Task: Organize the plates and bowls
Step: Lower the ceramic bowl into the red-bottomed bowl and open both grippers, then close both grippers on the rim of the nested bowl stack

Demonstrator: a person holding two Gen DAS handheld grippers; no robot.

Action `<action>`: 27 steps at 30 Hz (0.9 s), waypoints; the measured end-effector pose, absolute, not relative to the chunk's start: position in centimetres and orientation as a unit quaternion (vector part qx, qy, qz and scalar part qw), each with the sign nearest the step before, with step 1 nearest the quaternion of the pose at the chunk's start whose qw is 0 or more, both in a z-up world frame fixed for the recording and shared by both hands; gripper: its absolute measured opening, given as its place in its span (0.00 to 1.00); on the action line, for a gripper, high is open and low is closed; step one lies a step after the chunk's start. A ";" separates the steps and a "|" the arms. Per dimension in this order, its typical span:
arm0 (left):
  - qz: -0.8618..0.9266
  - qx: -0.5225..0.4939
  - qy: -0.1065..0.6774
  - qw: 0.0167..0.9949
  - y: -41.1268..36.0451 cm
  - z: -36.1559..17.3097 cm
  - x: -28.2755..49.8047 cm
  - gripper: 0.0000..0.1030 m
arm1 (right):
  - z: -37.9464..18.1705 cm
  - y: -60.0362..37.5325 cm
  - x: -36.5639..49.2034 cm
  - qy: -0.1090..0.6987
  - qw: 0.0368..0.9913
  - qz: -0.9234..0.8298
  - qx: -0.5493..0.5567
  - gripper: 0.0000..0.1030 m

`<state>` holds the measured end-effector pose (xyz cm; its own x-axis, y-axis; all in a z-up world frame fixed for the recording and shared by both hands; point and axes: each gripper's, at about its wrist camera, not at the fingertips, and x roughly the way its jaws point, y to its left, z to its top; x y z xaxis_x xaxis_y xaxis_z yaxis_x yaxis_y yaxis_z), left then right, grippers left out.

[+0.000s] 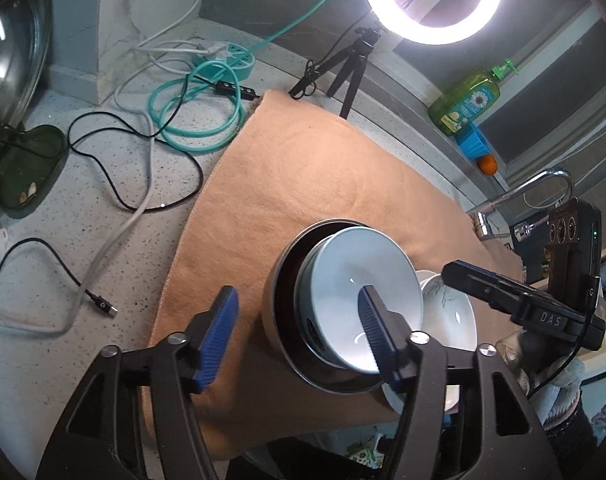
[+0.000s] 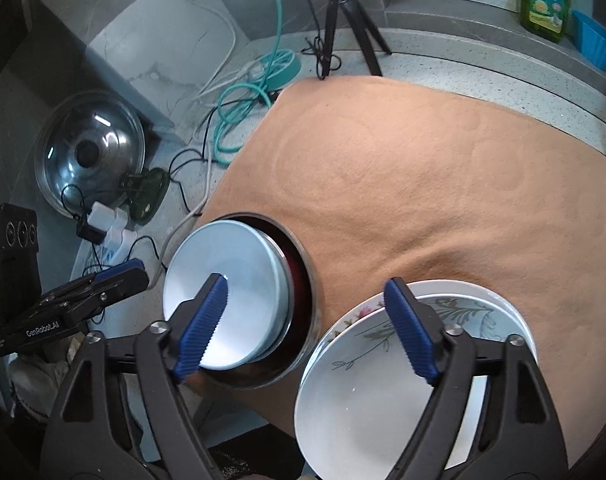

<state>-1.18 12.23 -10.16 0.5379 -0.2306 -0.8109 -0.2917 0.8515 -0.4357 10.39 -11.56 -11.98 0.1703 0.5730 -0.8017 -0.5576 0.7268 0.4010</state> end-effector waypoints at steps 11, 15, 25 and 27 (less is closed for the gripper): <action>0.037 -0.294 0.496 0.816 13.3 -11.9 -1.8 0.61 | -13.7 -13.7 12.3 0.544 0.766 0.341 0.016 0.82; 0.042 -0.298 0.493 0.816 13.6 -12.2 -2.2 0.61 | -14.2 -14.0 12.4 0.549 0.762 0.343 0.018 0.81; 0.031 -0.289 0.481 0.827 13.1 -12.2 -2.5 0.52 | -14.3 -13.8 12.0 0.543 0.757 0.363 0.018 0.68; 0.026 -0.292 0.479 0.828 13.1 -12.3 -2.4 0.45 | -14.4 -13.7 11.9 0.546 0.753 0.366 0.016 0.59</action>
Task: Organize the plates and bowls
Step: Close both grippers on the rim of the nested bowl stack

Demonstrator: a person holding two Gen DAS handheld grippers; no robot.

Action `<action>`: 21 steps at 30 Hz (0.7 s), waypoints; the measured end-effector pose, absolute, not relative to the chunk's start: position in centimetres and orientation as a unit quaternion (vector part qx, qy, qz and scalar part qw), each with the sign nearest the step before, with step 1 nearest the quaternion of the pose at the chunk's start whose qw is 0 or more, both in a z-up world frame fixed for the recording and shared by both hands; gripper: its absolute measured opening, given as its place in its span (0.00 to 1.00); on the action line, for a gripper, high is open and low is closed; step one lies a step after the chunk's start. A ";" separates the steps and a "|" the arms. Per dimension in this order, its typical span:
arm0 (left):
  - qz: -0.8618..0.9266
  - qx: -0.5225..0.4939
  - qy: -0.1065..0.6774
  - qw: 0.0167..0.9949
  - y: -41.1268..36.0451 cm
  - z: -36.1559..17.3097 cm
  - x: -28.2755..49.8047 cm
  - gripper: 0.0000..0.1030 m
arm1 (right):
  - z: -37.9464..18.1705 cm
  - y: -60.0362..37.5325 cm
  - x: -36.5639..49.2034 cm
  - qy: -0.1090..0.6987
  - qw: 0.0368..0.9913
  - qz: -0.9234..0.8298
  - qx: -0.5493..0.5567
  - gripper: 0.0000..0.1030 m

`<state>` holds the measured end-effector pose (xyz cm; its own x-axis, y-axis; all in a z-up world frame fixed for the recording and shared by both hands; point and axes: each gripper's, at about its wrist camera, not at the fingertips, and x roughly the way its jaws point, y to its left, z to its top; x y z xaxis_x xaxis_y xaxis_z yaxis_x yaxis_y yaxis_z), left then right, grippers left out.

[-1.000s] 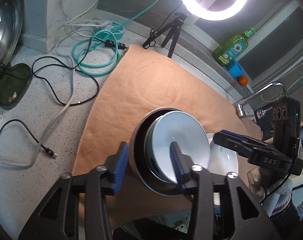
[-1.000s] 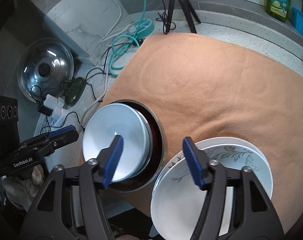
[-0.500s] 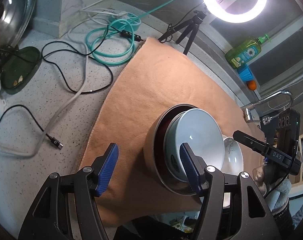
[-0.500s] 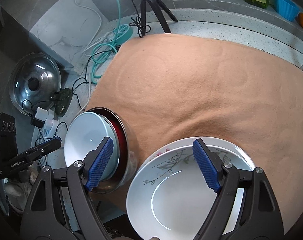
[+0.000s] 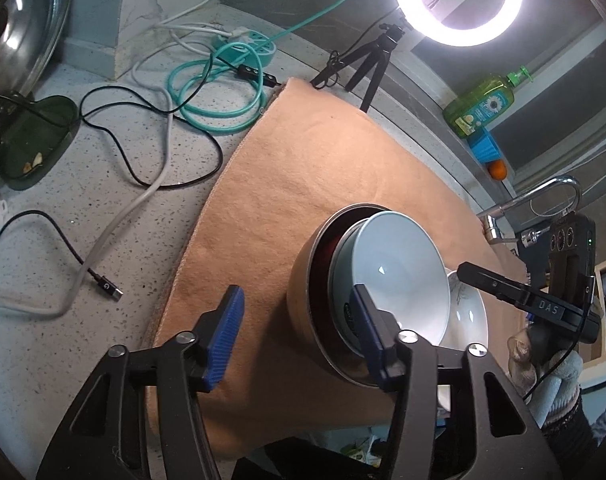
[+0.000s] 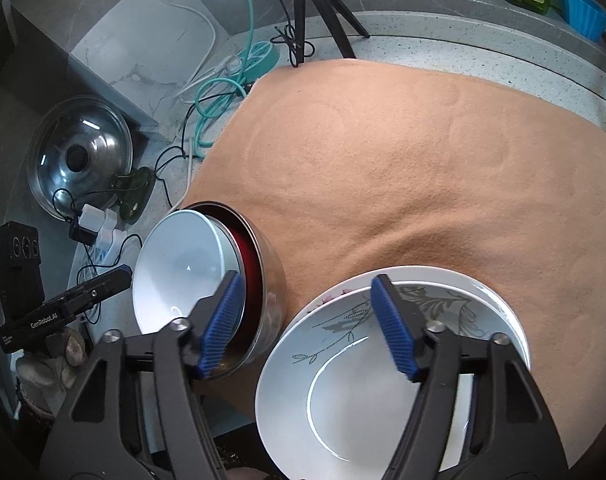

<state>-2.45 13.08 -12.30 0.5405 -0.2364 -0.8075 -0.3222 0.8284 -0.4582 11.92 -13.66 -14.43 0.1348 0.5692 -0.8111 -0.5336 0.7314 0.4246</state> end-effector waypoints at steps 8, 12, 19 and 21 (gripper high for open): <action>0.011 -0.297 0.480 0.825 12.8 -12.5 -2.2 0.25 | -14.9 -13.1 11.4 0.556 0.738 0.382 0.014 0.37; 0.006 -0.301 0.486 0.820 12.6 -13.0 -2.3 0.23 | -14.9 -12.6 11.1 0.556 0.734 0.390 0.009 0.33; 0.002 -0.305 0.492 0.815 12.3 -13.5 -2.4 0.17 | -15.4 -12.1 10.7 0.563 0.728 0.391 0.000 0.18; 0.003 -0.304 0.494 0.814 12.3 -13.7 -2.4 0.17 | -15.5 -12.1 10.7 0.565 0.727 0.391 0.000 0.16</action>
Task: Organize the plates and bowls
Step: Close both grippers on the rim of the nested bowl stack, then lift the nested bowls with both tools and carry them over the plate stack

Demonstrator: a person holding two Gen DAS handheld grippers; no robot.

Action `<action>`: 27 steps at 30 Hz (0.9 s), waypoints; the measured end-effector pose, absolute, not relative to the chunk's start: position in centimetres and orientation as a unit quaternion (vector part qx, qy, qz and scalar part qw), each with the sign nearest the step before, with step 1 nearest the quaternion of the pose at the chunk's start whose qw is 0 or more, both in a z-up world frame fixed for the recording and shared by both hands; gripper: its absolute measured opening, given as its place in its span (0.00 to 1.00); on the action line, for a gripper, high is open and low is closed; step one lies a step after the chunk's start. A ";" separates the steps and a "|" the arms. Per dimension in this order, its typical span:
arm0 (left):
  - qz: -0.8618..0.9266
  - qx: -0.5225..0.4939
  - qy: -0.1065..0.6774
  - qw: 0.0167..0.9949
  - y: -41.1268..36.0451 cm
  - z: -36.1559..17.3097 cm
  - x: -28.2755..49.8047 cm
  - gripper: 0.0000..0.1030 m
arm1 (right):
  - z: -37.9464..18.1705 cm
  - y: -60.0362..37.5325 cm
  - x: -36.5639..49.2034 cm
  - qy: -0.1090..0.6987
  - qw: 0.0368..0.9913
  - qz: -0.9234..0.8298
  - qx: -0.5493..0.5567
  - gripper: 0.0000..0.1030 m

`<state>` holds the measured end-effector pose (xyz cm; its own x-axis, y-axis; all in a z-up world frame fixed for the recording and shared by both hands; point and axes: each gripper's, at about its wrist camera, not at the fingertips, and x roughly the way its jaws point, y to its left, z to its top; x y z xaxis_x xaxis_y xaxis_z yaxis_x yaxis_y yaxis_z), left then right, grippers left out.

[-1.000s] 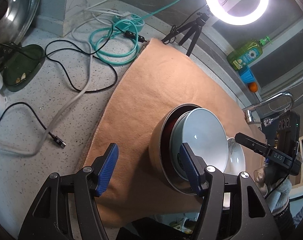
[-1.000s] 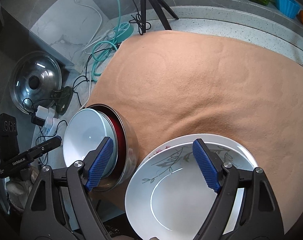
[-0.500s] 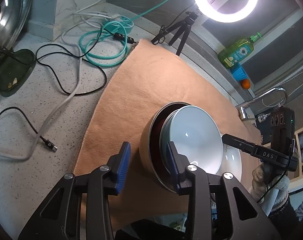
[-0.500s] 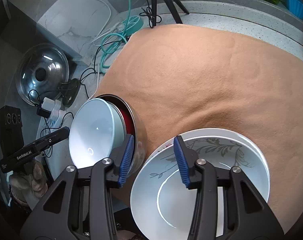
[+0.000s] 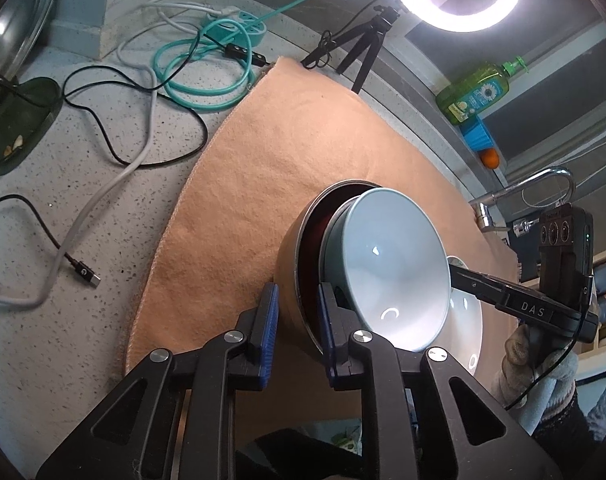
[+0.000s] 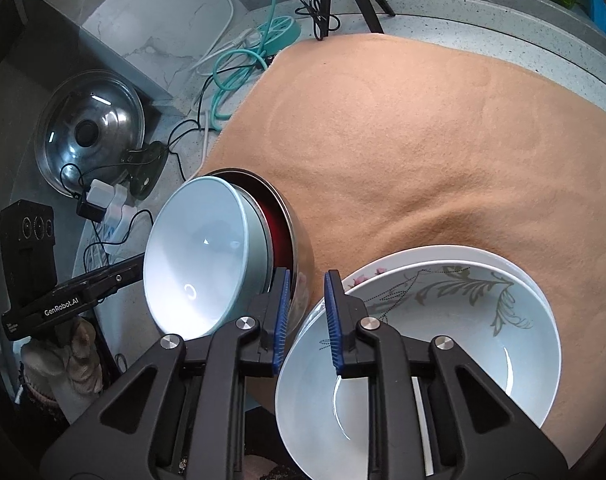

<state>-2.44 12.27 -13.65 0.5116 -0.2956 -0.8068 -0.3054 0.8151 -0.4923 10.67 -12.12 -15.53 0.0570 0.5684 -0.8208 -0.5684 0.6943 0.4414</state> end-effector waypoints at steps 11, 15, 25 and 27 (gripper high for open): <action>0.001 -0.307 0.501 0.809 12.1 -14.4 -2.2 0.12 | -16.0 -11.2 10.5 0.569 0.724 0.390 -0.008 0.13; 0.001 -0.307 0.502 0.809 12.1 -14.5 -2.0 0.11 | -16.3 -10.8 10.6 0.573 0.720 0.392 -0.010 0.10; 0.003 -0.305 0.502 0.809 12.2 -14.5 -1.8 0.11 | -16.4 -10.4 10.5 0.575 0.722 0.385 -0.015 0.10; 0.004 -0.305 0.502 0.809 12.2 -14.5 -1.8 0.10 | -16.3 -10.4 10.5 0.575 0.722 0.383 -0.016 0.10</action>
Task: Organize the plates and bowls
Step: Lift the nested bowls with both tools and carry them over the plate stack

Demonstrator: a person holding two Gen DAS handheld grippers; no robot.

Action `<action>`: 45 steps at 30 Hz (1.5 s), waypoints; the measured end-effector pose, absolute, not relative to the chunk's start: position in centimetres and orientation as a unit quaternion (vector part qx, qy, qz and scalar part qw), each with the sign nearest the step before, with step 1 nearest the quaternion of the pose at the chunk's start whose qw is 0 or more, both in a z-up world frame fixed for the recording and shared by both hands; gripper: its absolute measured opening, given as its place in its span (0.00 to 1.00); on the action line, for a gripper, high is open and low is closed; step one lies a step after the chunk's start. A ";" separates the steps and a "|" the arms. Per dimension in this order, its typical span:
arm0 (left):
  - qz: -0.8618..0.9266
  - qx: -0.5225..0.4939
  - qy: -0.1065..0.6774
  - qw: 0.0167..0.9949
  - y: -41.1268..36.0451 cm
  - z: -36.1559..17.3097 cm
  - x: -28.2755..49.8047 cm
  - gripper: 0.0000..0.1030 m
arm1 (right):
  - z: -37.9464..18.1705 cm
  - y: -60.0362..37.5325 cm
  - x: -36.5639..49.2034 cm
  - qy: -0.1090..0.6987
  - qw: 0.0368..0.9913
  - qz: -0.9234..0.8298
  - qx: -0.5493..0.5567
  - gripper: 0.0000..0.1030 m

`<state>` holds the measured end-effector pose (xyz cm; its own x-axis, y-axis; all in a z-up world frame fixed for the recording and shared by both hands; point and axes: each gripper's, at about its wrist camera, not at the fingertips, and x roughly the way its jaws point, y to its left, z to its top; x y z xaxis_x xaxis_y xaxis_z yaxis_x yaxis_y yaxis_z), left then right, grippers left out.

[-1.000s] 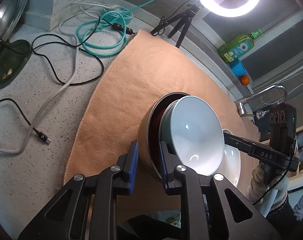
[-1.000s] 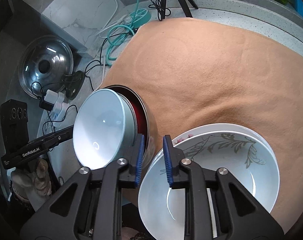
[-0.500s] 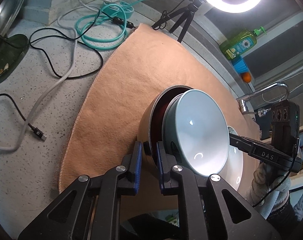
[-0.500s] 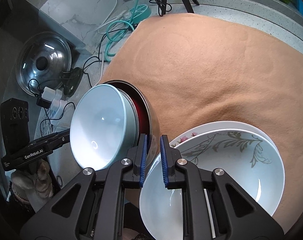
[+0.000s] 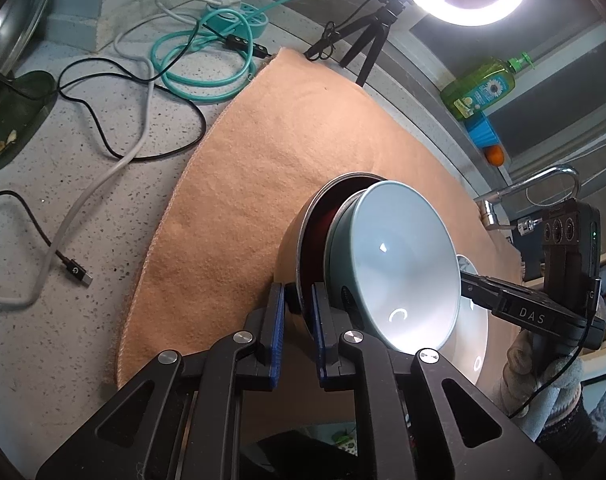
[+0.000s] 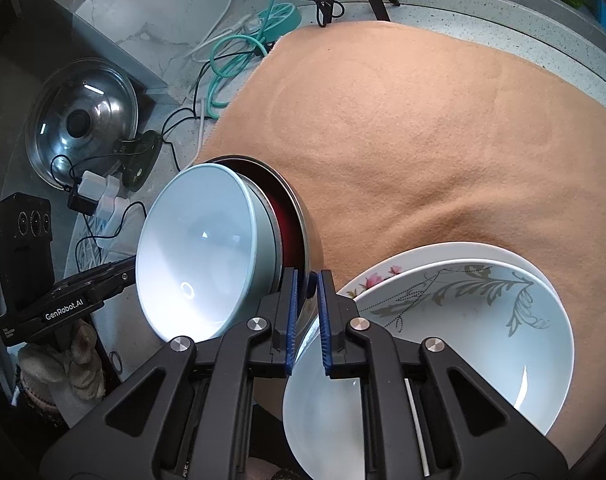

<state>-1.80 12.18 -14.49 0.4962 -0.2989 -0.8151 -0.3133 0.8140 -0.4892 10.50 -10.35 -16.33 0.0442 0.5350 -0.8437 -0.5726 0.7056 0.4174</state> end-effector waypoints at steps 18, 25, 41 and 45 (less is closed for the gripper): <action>0.007 -0.294 0.494 0.818 11.8 -13.1 -1.6 0.10 | -15.8 -10.5 10.7 0.568 0.728 0.383 -0.015 0.09; -0.002 -0.285 0.485 0.827 11.2 -11.6 -1.2 0.10 | -14.2 -11.7 10.8 0.557 0.736 0.384 -0.004 0.09; -0.065 -0.242 0.472 0.845 6.7 -8.1 1.3 0.11 | -10.7 -18.2 10.4 0.532 0.771 0.349 0.039 0.09; -0.085 -0.231 0.475 0.845 5.0 -7.9 2.0 0.11 | -10.4 -20.3 10.3 0.529 0.779 0.334 0.051 0.09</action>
<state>1.98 4.97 -7.85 0.5339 -0.3634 -0.7634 -0.0762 0.8785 -0.4715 10.30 -20.34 -10.41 0.2182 0.5732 -0.7898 -0.4662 0.7723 0.4317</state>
